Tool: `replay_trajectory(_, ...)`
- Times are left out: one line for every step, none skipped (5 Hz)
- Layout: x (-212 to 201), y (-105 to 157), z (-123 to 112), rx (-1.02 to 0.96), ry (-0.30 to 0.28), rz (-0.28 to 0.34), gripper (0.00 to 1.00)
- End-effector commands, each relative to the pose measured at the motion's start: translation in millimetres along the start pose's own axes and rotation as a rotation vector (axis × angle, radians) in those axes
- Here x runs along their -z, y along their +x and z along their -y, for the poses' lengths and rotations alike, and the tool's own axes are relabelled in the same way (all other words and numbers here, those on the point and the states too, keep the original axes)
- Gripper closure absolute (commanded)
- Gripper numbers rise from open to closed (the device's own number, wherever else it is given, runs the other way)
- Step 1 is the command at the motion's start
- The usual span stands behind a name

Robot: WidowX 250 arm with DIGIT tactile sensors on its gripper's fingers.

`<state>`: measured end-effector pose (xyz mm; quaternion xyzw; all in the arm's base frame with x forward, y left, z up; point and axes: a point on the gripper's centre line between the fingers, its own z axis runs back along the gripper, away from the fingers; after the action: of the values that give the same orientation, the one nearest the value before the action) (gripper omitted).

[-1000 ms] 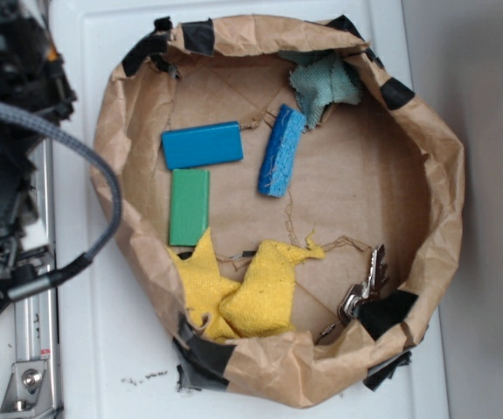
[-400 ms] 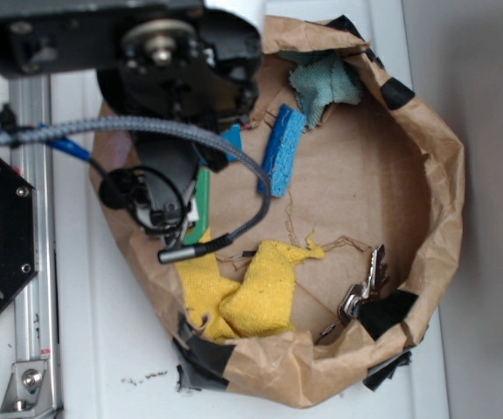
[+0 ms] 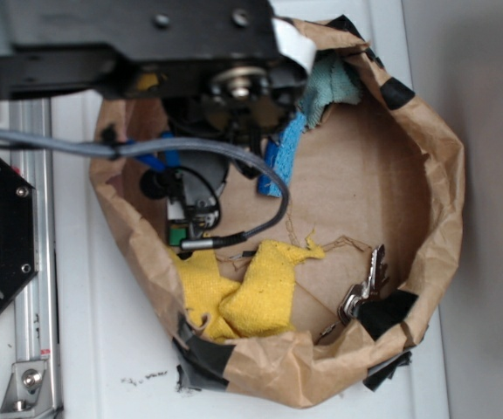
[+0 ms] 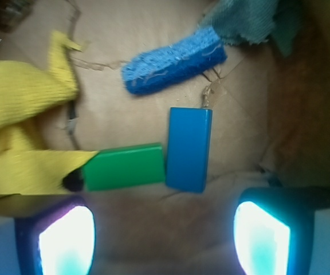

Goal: Grab the blue block.

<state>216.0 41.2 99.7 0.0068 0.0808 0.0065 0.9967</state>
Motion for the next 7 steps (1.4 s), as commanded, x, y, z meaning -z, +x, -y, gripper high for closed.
replay_trajectory(23, 17, -18, -0.011, -0.001, 0.009, 0.0)
replay_trajectory(24, 24, -32, -0.058, -0.017, 0.019, 0.0)
replay_trajectory(30, 36, -39, -0.187, -0.076, 0.009, 0.0)
replay_trajectory(46, 53, -29, -0.199, -0.036, -0.01, 0.0)
replay_trajectory(62, 57, -19, -0.117, 0.02, -0.059, 0.0)
replay_trajectory(61, 48, -16, -0.079, 0.024, -0.062, 0.0)
replay_trajectory(58, 40, -19, -0.063, 0.025, -0.057, 0.0)
